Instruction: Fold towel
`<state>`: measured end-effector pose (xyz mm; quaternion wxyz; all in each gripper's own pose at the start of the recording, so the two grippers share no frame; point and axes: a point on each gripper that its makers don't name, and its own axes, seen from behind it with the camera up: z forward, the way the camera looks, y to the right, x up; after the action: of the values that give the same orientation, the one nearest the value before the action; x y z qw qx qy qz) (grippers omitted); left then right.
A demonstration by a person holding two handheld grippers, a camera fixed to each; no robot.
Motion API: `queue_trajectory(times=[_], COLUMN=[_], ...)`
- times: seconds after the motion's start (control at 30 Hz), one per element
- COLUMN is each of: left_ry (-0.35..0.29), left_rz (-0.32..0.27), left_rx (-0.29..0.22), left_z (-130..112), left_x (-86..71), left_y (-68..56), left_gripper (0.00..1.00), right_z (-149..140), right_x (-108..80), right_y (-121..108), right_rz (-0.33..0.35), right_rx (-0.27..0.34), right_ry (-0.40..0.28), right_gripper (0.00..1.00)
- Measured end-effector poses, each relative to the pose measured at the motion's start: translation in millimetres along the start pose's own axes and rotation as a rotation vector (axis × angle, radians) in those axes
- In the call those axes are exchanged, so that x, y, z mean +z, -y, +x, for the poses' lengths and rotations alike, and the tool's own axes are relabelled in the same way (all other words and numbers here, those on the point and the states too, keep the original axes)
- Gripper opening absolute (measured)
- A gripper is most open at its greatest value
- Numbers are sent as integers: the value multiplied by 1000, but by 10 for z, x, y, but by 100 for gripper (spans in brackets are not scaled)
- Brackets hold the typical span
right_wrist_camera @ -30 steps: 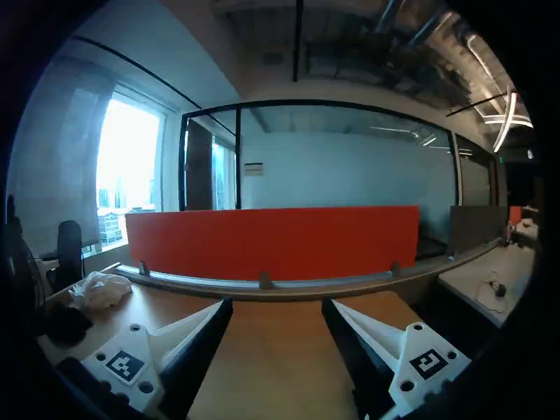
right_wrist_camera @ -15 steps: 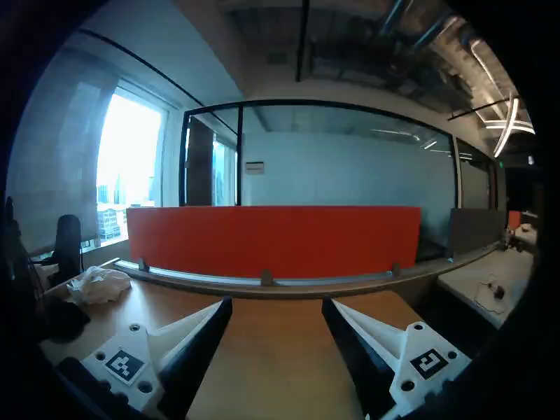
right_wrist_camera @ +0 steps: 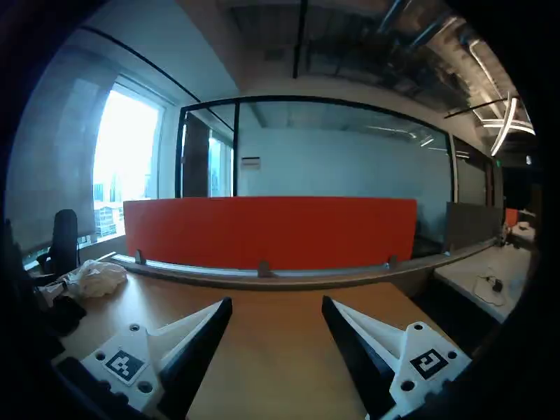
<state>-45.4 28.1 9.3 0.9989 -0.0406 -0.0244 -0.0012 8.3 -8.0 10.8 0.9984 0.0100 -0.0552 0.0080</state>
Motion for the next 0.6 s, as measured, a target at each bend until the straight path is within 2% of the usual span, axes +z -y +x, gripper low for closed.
queue_trajectory(times=[0.27,0.6], left_ry=[-20,-48], left_rz=[8,18], left_rx=[20,24], left_z=[-256,-483], left_x=[13,56], left_y=[46,79], left_gripper=[98,98], right_z=[-96,-195], right_x=[3,54], right_y=[9,133], right_rz=[-9,13], right_rx=[4,-10], right_ry=[0,-15], right_gripper=[100,99])
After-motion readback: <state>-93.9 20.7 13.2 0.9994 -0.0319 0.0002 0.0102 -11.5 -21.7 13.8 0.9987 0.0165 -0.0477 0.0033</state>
